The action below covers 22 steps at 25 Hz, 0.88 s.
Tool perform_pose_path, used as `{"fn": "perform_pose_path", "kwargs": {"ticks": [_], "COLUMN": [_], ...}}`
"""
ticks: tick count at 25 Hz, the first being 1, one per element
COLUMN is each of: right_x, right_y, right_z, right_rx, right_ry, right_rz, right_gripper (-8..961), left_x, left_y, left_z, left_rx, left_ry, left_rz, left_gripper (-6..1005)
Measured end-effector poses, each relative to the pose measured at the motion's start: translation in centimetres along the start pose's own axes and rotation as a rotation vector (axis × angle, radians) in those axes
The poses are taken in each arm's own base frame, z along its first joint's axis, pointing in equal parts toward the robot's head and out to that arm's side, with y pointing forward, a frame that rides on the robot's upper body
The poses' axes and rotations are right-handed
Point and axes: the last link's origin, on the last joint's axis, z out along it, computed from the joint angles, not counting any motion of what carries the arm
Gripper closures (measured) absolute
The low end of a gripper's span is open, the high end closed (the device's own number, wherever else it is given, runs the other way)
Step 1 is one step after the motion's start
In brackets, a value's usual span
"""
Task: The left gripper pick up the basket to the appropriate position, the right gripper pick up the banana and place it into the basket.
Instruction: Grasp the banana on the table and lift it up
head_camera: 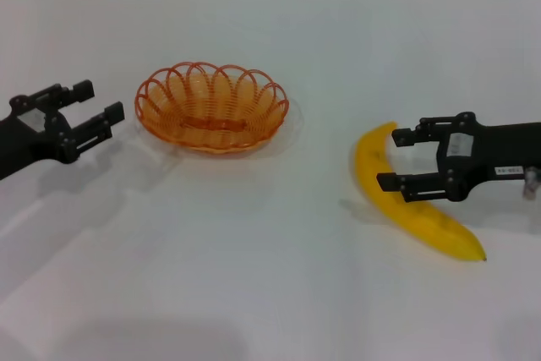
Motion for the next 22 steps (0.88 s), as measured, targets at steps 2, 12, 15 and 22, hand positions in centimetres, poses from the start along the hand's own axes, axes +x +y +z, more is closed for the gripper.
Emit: {"fn": "perform_pose_path", "kwargs": {"ticks": [2,12,15,22], "right_x": [-0.3,-1.6,-1.6,-1.1], "right_y": [0.2,1.3,1.3,1.0], "right_z": [0.5,1.3,1.3,1.5], "right_rx": [0.021,0.068,0.081,0.114], "right_ry": [0.039,0.195,0.228,0.309], "right_rz": [0.0,-0.01,-0.008,0.014], "right_gripper": [199,199,199,200], "left_x": [-0.2,-1.5,-1.8,-1.9], "left_y": [0.2,0.7,0.7,0.9], "left_z": [0.0,-0.3,-0.3,0.2], "left_rx": [-0.006,0.004,0.011,-0.005], "left_ry": [-0.012,-0.045,-0.054,-0.072], "left_rz": [0.002,0.04,0.041,0.042], "left_gripper": [383,383,383,383]}}
